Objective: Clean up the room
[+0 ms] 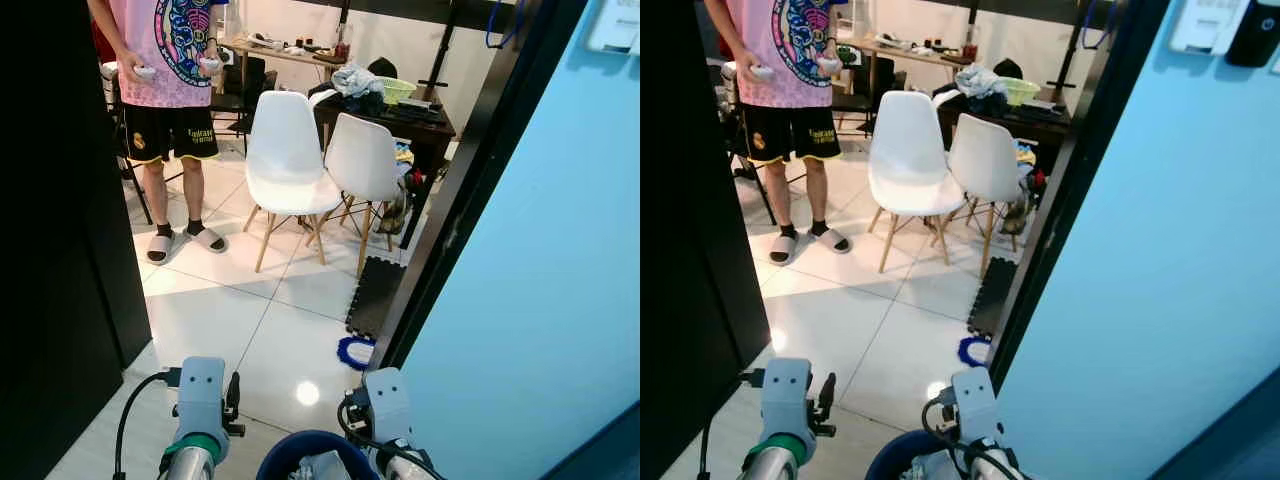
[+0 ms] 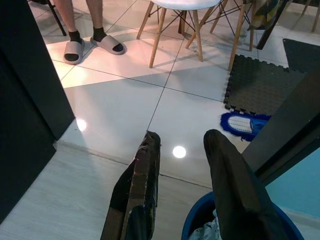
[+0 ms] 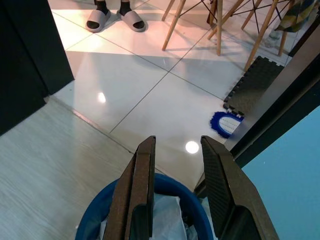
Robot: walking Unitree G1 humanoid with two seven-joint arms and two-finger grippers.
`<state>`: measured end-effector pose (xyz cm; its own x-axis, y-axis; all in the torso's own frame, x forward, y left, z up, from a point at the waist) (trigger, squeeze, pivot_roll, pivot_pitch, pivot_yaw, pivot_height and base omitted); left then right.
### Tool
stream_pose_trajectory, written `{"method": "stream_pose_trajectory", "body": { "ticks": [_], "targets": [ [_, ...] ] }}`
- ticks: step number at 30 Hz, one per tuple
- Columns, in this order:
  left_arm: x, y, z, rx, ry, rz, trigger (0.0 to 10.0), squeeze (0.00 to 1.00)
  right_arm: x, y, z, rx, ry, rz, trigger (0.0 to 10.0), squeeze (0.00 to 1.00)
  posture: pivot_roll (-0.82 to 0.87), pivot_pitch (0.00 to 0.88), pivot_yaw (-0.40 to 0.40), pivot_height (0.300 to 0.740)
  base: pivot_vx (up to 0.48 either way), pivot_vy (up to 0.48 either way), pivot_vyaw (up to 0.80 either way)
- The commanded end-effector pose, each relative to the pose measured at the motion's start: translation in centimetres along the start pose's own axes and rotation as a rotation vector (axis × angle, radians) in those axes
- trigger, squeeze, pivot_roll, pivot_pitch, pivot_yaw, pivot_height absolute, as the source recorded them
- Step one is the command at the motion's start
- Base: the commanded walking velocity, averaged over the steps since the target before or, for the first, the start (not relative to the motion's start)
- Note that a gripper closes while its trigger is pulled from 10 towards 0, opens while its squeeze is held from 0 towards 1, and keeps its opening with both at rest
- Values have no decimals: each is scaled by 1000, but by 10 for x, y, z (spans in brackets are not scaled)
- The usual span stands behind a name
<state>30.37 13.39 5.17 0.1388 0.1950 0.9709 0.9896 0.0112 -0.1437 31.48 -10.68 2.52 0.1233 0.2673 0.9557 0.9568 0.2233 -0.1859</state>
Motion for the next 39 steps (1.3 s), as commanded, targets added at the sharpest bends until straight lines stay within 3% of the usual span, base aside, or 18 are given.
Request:
{"method": "stream_pose_trajectory", "body": {
  "ticks": [1, 9, 39],
  "targets": [
    [-2, -1, -3, -7, -7, 8, 10000, 0, -6, -4, -2, -14, 16, 23, 10000, 0, 10, 22, -36, 740, 0, 0, 0],
    [-2, -2, -3, -11, -5, 3, 10000, 0, -6, -4, -2, -11, 15, 23, 10000, 0, 12, 23, -36, 740, 0, 0, 0],
    [0, 1, -3, -13, -6, -2, 10000, 0, -5, -3, -2, -11, 15, 26, 10000, 0, 10, 16, -33, 740, -290, 0, 0]
  ]
}}
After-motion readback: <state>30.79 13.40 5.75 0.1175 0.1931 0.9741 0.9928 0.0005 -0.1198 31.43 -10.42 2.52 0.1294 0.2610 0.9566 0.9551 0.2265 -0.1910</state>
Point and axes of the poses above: a point about 5 cm out from each wrist's last joint towards the gripper, its own y axis pointing out of the wrist towards the gripper, its own x axis along the axis of the wrist's last joint, z = x × y, the point moved 2 cm from there along y, pointing out of the wrist towards the gripper, and after that the axes turned 10 degrees about -y, right-handed, at the moved point
